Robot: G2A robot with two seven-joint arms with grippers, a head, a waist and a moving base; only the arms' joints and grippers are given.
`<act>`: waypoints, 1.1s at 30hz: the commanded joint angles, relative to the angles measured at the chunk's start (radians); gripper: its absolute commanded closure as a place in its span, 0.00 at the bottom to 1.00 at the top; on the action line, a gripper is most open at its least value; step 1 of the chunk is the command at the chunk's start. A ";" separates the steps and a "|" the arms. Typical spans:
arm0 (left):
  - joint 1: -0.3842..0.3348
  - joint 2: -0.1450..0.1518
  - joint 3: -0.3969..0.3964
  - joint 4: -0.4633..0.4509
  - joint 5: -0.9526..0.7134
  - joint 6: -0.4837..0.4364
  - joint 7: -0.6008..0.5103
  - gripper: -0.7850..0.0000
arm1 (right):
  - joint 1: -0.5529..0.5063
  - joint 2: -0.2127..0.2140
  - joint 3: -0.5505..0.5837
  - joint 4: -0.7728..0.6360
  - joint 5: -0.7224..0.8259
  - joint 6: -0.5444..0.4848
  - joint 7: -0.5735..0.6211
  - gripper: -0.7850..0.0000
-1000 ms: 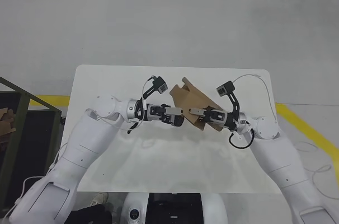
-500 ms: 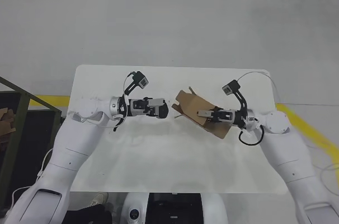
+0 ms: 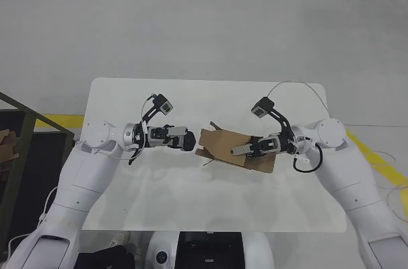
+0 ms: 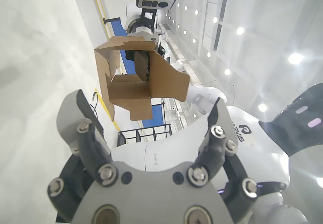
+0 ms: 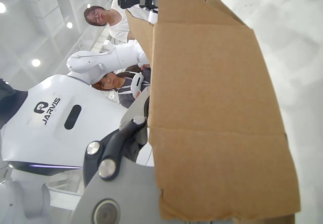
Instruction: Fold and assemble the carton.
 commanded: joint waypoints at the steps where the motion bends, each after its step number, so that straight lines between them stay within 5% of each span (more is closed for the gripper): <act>1: 0.000 0.000 0.000 0.000 0.002 0.000 0.001 0.00 | 0.000 0.000 0.000 0.001 0.001 -0.001 -0.001 1.00; 16: 0.007 0.004 -0.002 -0.017 0.070 0.006 0.051 0.00 | -0.014 -0.002 -0.005 -0.007 0.027 0.001 -0.003 1.00; 26: 0.007 0.018 -0.049 0.010 0.171 -0.236 0.041 0.00 | 0.101 -0.027 -0.124 0.111 0.034 0.047 0.047 1.00; 33: 0.026 0.025 -0.042 -0.005 0.100 -0.294 0.061 0.00 | 0.182 -0.045 -0.202 0.169 0.022 0.047 0.047 1.00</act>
